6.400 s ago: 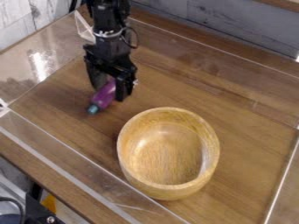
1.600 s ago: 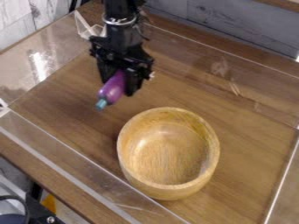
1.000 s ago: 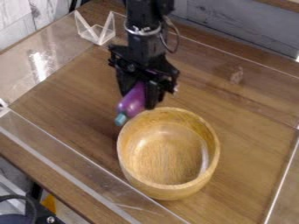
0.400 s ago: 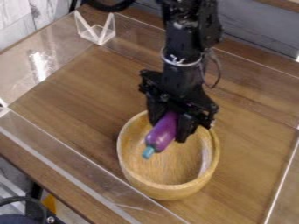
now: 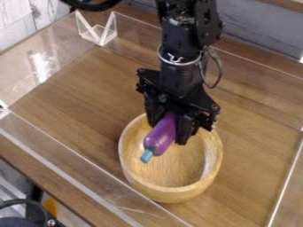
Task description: Put the purple eggplant in the brown bowl
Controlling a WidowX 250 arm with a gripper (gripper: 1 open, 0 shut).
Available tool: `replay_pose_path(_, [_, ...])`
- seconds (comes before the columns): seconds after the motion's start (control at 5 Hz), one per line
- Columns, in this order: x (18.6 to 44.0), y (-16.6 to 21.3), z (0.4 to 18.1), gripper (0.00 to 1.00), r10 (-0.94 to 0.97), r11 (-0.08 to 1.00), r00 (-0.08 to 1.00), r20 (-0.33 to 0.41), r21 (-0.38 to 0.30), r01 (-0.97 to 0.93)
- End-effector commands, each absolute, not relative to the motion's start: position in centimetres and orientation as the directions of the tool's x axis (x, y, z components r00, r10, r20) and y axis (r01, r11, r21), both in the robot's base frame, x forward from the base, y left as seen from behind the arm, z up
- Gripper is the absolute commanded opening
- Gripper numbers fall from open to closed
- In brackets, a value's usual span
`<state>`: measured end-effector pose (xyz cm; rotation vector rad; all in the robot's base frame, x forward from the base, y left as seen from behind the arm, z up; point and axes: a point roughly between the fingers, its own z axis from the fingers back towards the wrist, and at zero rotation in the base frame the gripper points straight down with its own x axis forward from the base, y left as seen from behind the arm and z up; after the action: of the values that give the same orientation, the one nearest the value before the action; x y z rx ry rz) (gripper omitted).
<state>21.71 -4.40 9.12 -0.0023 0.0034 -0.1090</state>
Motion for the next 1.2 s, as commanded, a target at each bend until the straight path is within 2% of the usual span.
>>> replay_pose_path(0.0, [21.7,-4.6,10.5,0.00,-0.114,0.993,0.992,0.044,-0.008,0.115])
replay_pose_path(0.6, [20.2,-5.3,11.1,0.00,-0.120,0.993,0.991,0.063,-0.007,0.120])
replay_pose_path(1.0, [19.1,-6.1,10.8,0.00,-0.125,0.992,0.989,0.074,-0.013,0.126])
